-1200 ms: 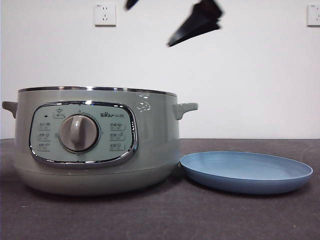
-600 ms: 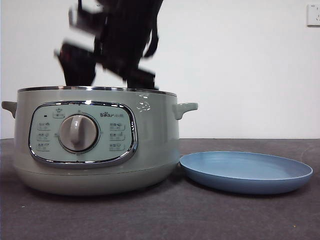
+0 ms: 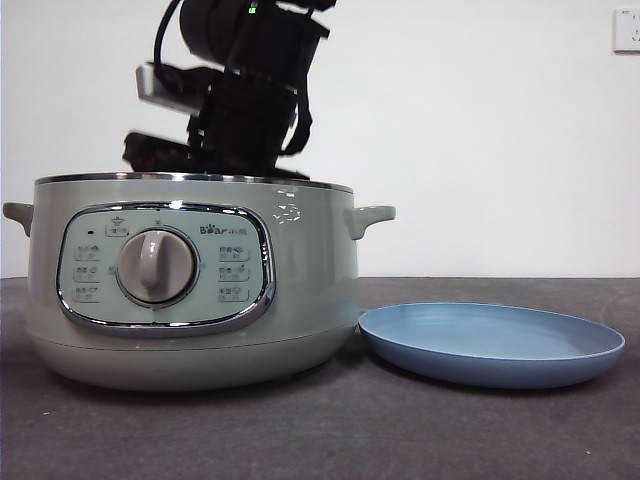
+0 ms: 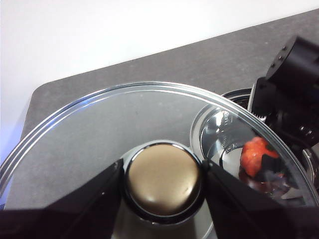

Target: Take the pumpkin out from the steamer,put the pumpkin in the blue plate,close the lid

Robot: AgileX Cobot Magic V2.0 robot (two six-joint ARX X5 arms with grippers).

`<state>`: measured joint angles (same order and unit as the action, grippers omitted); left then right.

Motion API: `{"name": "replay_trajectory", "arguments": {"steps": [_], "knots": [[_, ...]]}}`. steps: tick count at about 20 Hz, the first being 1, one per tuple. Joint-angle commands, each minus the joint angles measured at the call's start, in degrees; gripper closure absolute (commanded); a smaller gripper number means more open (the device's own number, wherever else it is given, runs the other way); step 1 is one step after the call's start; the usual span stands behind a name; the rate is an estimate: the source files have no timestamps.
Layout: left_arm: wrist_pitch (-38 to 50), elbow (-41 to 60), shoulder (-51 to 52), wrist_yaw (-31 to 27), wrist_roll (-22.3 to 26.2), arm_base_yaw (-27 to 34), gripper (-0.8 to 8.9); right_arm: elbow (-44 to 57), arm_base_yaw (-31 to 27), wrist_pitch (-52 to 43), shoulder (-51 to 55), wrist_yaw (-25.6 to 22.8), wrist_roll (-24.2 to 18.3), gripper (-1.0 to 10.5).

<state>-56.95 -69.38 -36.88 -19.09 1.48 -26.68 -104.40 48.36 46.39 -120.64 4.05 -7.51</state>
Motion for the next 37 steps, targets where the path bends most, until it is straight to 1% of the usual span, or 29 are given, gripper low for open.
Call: {"name": "replay_trajectory", "arguments": {"steps": [1, 3, 6, 7, 9, 10, 11, 13, 14, 17, 20, 22, 24, 26, 28, 29, 33, 34, 36, 37], "knots": [[2.7, -0.4, 0.6, -0.3, 0.1, 0.1, 8.23, 0.0, 0.1, 0.5, 5.3, 0.0, 0.0, 9.5], [3.0, -0.4, 0.6, -0.3, 0.1, 0.1, 8.23, 0.0, -0.5, 2.7, 11.3, -0.1, 0.0, 9.5], [3.9, -0.4, 0.4, -0.1, 0.0, 0.1, 8.23, 0.0, -3.3, 7.8, 20.9, -0.3, 0.2, 9.5], [4.2, -0.4, 0.4, -0.1, 0.0, 0.1, 8.23, 0.0, -4.6, 10.5, 23.2, -1.4, 1.0, 9.5], [4.8, -0.4, 0.4, 0.0, 0.0, 0.1, 8.23, 0.2, -7.8, 17.7, 26.3, -6.5, 3.5, 9.6], [5.1, -0.4, 0.4, 0.0, 0.0, 0.1, 8.23, 0.9, -9.1, 20.2, 27.3, -8.6, 4.9, 9.6], [5.3, -0.4, 0.4, 0.0, 0.0, 0.1, 8.23, 2.7, -10.1, 20.6, 28.5, -10.5, 6.0, 9.6], [5.7, -0.4, 0.4, 0.0, 0.0, 0.1, 8.23, 9.4, -11.5, 18.9, 32.5, -14.4, 7.5, 9.6], [5.9, -0.4, 0.4, 0.0, 0.0, 0.1, 8.23, 13.4, -11.9, 17.1, 34.7, -15.1, 7.9, 9.6], [6.3, -0.4, -0.1, 0.1, -0.2, 0.1, 8.23, 27.9, -14.2, 8.0, 42.0, -14.9, 9.3, 9.6], [6.5, -0.4, -0.6, 0.1, -0.4, 0.1, 8.23, 38.5, -15.6, 0.7, 45.4, -14.5, 10.6, 9.5], [6.6, -0.4, -1.1, 0.3, -0.4, 0.1, 8.23, 43.4, -16.5, -5.2, 45.1, -14.5, 10.6, 9.5], [7.2, -0.4, -2.0, 2.0, -0.6, 0.1, 8.23, 46.6, -17.0, -11.6, 43.1, -14.4, 10.6, 9.5], [8.3, -0.4, -2.8, 3.1, -1.2, 0.1, 8.23, 46.9, -17.7, -14.4, 39.6, -13.4, 10.6, 9.5], [9.2, -0.4, -2.9, 3.3, -1.2, 0.0, 8.23, 46.9, -18.8, -17.2, 36.1, -10.6, 10.6, 9.5], [9.8, -0.4, -3.7, 4.3, -1.3, 0.0, 8.23, 46.9, -19.3, -18.6, 34.1, -10.0, 10.6, 9.4], [10.0, -0.4, -4.1, 4.6, -1.4, 0.0, 8.23, 46.9, -20.7, -19.8, 28.1, -9.8, 10.4, 9.3], [10.3, -0.4, -4.3, 4.6, -1.4, 0.0, 8.23, 46.9, -21.0, -19.8, 27.1, -9.4, 10.4, 8.7], [10.6, -0.4, -4.8, 4.6, -1.4, 0.0, 8.23, 46.9, -21.7, -19.8, 25.7, -6.9, 10.4, 7.1], [10.7, -0.4, -5.2, 4.6, -1.4, 0.0, 8.23, 46.9, -21.7, -19.8, 25.3, -7.0, 10.6, 6.7]]}}
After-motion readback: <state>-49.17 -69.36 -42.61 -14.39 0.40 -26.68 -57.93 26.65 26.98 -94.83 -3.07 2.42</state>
